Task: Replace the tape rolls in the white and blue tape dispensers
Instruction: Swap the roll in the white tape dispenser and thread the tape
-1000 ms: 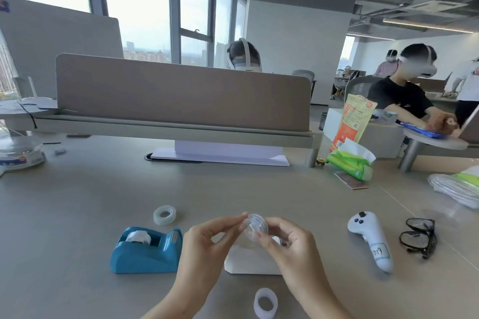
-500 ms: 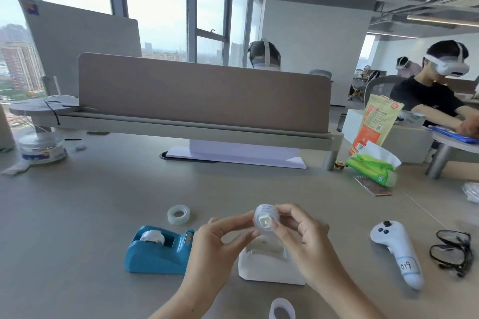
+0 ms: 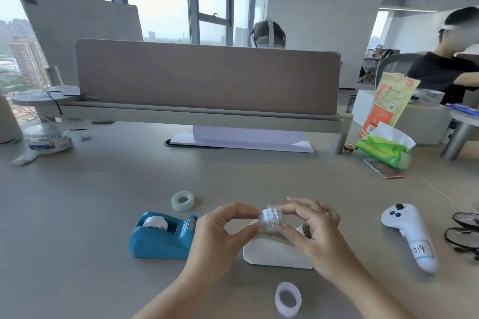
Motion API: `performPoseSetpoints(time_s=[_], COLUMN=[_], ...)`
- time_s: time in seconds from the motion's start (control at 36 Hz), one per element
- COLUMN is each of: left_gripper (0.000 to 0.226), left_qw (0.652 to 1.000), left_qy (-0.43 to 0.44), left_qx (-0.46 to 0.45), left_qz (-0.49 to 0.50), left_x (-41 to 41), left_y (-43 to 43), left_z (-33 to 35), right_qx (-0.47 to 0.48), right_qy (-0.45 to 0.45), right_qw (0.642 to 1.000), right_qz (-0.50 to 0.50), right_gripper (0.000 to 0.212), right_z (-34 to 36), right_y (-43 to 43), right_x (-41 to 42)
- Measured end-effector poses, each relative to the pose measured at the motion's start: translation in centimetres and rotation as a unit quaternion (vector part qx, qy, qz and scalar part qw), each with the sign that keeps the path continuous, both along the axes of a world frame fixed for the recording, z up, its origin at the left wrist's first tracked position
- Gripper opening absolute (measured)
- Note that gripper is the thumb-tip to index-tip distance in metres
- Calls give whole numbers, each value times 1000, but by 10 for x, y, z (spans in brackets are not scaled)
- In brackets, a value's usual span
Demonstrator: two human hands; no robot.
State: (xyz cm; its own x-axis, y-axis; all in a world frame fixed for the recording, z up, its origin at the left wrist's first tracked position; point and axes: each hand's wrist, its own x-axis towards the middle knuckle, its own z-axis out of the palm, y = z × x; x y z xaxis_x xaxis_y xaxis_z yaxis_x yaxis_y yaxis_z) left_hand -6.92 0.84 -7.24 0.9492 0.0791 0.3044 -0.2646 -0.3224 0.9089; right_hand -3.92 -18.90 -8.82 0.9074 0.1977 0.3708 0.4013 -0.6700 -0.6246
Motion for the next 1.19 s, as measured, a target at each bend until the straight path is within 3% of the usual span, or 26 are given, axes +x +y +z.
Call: performPoseSetpoints(time_s=[0.06, 0.14, 0.28, 0.42, 0.5, 0.61, 0.83, 1.19], left_gripper=[16, 22, 33, 32, 32, 17, 31, 31], left_qw=[1000, 1000, 1000, 999, 998, 995, 998, 997], left_qy=[-6, -4, -5, -12, -35, -60, -21, 6], left_qx=[6, 7, 31, 38, 55, 75, 54, 4], left_qz=[-2, -4, 0, 1, -3, -6, -31, -72], left_x=[-2, -3, 0, 2, 3, 3, 0, 3], left_y=[1, 2, 4, 5, 6, 7, 10, 7], left_z=[0, 0, -4, -9, -13, -17, -14, -21], right_qx=[6, 9, 0, 2, 21, 43, 60, 138], right_qy=[19, 25, 27, 21, 27, 41, 59, 114], right_qw=[1000, 1000, 999, 998, 999, 997, 994, 980], right_qz=[5, 11, 17, 52, 42, 54, 68, 88], right_gripper=[20, 22, 42, 31, 35, 28, 30, 14], right_z=[2, 3, -3, 1, 1, -3, 2, 14], right_y=[-1, -2, 0, -2, -2, -4, -4, -5], right_x=[-1, -2, 0, -2, -3, 0, 0, -7])
